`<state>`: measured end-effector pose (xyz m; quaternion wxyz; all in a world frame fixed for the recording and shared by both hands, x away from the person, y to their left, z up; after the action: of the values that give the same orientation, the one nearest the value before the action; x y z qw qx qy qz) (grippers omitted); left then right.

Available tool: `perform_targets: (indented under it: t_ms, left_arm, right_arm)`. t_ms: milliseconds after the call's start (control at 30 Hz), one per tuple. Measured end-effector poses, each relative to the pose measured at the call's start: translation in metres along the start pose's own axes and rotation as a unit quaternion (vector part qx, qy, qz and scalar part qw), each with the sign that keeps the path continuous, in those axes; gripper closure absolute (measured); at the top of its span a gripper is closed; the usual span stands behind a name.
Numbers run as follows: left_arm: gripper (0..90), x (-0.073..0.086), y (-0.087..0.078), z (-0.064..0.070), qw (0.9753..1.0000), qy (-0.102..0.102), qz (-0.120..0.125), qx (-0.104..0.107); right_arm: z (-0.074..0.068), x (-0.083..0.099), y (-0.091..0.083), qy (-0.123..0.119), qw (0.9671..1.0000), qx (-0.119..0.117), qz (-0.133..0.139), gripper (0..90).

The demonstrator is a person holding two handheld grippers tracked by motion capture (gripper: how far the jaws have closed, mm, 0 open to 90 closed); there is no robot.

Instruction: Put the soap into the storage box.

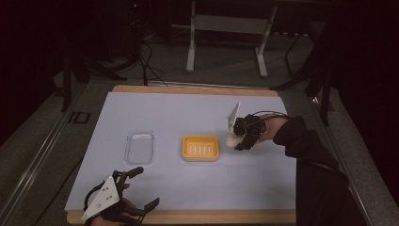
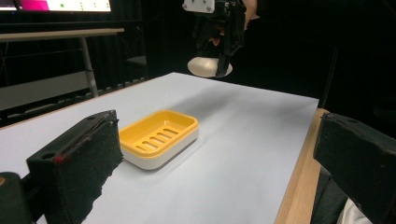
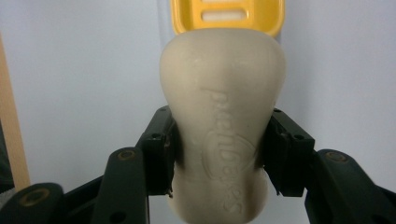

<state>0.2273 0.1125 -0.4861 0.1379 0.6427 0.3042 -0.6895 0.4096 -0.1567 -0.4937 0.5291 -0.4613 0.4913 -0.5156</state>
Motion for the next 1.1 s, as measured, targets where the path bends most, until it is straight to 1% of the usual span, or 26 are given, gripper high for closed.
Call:
perform_targets:
  t_ms: [133, 200, 267, 433, 500, 633, 733, 967, 1100]
  left_arm:
    - [1.2, 0.0, 0.0, 0.0, 1.0, -0.002, 0.002, 0.0]
    - [1.1, -0.001, 0.0, 0.0, 1.0, -0.002, 0.003, 0.001]
    - [1.1, -0.001, 0.0, 0.0, 1.0, 0.0, 0.003, 0.0]
    - [1.1, -0.001, -0.001, 0.0, 1.0, -0.001, 0.002, 0.0]
    - [1.1, -0.001, -0.001, 0.0, 1.0, -0.001, 0.003, 0.001]
    - [1.1, -0.001, -0.001, 0.0, 1.0, 0.001, 0.002, 0.001]
    - [1.1, -0.001, 0.0, 0.0, 1.0, 0.002, 0.001, 0.001]
    - [1.1, -0.001, 0.0, 0.001, 1.0, 0.003, 0.0, 0.001]
    - [1.1, -0.001, -0.001, 0.001, 1.0, 0.004, 0.001, 0.002]
  right_arm:
    - [0.001, -0.012, -0.005, 0.0, 1.0, 0.001, 0.007, 49.8]
    - [0.002, -0.014, -0.005, 0.0, 1.0, 0.002, 0.009, 49.7]
    - [0.002, -0.022, -0.008, -0.006, 0.9999, 0.004, 0.014, 49.8]
    - [0.004, -0.035, -0.01, -0.009, 0.9997, 0.006, 0.023, 49.7]
    - [0.005, -0.04, -0.01, -0.014, 0.9995, 0.013, 0.025, 49.7]
    - [0.005, -0.049, -0.009, -0.017, 0.9992, 0.011, 0.034, 49.7]
    - [0.004, -0.055, -0.009, -0.014, 0.9991, 0.007, 0.04, 49.7]
    - [0.004, -0.074, -0.009, -0.012, 0.998, 0.009, 0.062, 49.7]
    - [0.002, -0.085, -0.011, -0.015, 0.9965, 0.008, 0.082, 49.7]
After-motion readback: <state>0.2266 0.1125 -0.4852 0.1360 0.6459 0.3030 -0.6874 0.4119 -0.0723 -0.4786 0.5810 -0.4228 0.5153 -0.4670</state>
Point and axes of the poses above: each handheld gripper's, and its own axes: y roughly forward along the jaws, x roughly out of its underside, z roughly to its right, the point moved 10 cm from there along y, roughly forward along the jaws, and after that the axes turned 7 degrees about -z, right-handed, at the moved point
